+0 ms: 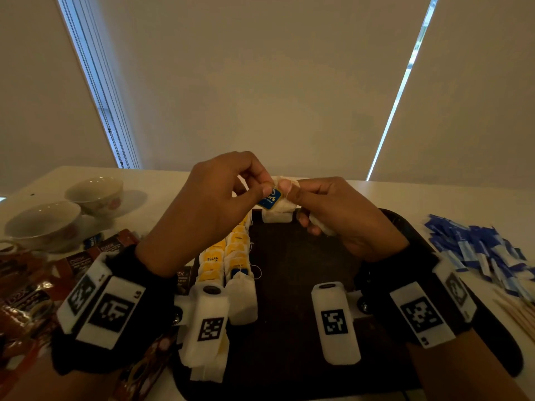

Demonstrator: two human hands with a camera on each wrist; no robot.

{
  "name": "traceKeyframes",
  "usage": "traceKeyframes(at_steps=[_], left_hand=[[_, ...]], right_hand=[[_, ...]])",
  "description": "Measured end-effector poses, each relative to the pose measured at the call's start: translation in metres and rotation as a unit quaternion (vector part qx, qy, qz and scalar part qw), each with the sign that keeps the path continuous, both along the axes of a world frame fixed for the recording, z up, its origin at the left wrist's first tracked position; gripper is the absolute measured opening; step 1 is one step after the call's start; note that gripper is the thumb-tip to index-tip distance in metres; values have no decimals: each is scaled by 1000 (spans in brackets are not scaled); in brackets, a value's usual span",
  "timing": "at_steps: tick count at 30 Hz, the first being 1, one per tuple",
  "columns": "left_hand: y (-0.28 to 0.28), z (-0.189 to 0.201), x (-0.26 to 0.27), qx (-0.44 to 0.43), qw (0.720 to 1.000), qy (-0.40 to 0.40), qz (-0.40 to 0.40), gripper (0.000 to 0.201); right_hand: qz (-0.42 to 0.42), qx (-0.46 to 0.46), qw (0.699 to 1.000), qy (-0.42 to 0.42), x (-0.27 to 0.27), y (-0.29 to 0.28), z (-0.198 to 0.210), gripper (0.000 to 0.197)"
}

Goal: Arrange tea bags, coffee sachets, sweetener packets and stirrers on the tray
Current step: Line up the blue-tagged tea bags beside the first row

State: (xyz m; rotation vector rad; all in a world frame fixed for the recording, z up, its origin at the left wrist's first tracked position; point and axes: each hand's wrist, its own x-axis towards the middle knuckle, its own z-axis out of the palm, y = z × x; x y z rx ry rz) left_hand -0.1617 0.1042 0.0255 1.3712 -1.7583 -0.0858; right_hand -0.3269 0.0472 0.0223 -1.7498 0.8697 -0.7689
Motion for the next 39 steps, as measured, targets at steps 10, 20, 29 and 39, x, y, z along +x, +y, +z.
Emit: traceKeyframes(at_steps=[10,20,29,39], left_hand=[[1,4,2,117,976,174,-57,3],[1,3,8,194,962,173,-83,2],[-3,-1,6,141,970,184,-71,2],[-8,-7,8,127,966,211,-77,3]], right_hand=[[14,91,993,-77,8,-4,-6,25],[75,136,987,-47,8,-4,-8,21],[70,157,982,-74,9,1,-4,18],[90,159,981,-62,12,2,-6,14]])
